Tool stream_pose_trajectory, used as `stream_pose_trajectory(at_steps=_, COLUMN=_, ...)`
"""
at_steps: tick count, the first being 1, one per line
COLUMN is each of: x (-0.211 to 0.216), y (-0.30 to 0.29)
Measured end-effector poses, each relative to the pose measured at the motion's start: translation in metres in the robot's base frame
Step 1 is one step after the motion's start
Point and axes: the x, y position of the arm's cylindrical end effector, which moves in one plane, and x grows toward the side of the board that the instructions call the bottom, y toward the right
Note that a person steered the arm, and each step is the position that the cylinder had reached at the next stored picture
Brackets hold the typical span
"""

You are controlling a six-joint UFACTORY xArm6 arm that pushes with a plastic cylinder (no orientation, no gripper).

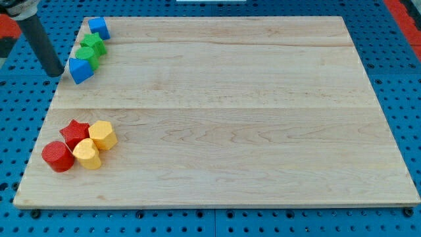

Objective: Push the blue triangle vertically to the yellow hexagon

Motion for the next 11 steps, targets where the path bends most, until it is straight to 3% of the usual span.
stream_pose_trajectory(at_steps=3, x=0.003, y=-0.007)
stream_pose_trajectory(at_steps=5, x=0.008, y=0.062)
stream_pose_trajectory(at_steps=7, x=0.017, y=0.078)
stream_pose_trajectory(at_steps=9, x=0.005, y=0.184)
stream_pose_trajectory(at_steps=10, x=-0.018, y=0.182)
stream_pose_trajectory(at_steps=11, x=-0.013, y=0.188)
